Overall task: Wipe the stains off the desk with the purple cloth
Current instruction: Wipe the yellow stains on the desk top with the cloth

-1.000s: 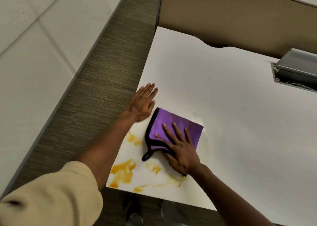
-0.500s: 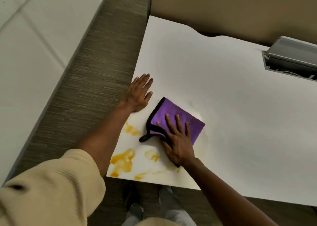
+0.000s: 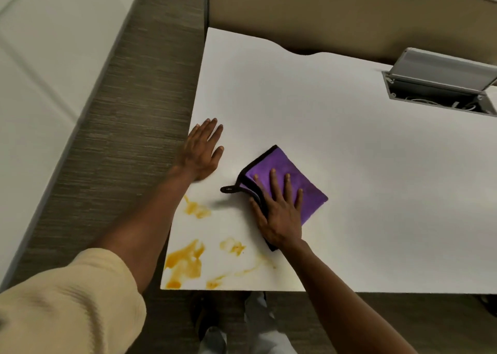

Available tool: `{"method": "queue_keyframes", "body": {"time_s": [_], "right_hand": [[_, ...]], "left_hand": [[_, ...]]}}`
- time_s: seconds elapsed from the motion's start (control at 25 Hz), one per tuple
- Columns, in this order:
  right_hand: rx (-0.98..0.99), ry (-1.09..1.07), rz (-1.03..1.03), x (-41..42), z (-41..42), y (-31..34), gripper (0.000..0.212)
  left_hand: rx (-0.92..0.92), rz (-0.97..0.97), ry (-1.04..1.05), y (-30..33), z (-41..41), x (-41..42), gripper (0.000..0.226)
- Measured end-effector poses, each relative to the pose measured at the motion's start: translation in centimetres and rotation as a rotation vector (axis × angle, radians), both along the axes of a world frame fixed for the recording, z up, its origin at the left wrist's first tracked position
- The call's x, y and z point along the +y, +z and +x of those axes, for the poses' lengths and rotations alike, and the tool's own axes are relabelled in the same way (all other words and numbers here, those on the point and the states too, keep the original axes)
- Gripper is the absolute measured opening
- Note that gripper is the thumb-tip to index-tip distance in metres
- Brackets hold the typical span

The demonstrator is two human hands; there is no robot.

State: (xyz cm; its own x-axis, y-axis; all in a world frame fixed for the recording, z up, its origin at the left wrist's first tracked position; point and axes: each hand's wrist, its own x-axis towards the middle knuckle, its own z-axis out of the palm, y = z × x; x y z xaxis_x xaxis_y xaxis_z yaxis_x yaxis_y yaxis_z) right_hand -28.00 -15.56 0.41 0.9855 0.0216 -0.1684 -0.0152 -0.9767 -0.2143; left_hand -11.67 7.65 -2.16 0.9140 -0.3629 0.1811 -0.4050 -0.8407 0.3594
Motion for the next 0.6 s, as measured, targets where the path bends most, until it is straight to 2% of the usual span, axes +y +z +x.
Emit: {"method": "queue_keyframes", "body": {"time_s": [0.12, 0.2, 0.28, 0.44, 0.52, 0.6], "right_hand": [[-0.049, 0.195, 0.043, -1.3, -3.1, -0.4, 0.060], [-0.067, 0.225, 0.076, -3.0, -4.4, -0.5, 0.062], [-0.056, 0.128, 0.074, -4.0, -3.5, -0.4, 0.062], [0.008, -0.230, 0.096, -1.7, 3.6, -0.1, 0.063], [0.030, -0.214, 0.075, -0.4, 5.7, -0.5, 0.066], [0.026, -0.107, 0.029, -0.2, 5.7, -0.9, 0.066]], "left_hand": [[0.014, 0.007, -0.002, 0.2, 0.0, 0.0, 0.063], [0.013, 0.014, -0.005, 0.2, 0.0, 0.0, 0.063], [0.009, 0.014, -0.009, 0.2, 0.0, 0.1, 0.064], [-0.023, 0.014, 0.000, 0.2, 0.1, 0.1, 0.063], [-0.032, 0.014, -0.002, 0.0, 0.2, 0.0, 0.063], [-0.019, 0.020, -0.011, -0.1, 0.2, 0.1, 0.063]]}}
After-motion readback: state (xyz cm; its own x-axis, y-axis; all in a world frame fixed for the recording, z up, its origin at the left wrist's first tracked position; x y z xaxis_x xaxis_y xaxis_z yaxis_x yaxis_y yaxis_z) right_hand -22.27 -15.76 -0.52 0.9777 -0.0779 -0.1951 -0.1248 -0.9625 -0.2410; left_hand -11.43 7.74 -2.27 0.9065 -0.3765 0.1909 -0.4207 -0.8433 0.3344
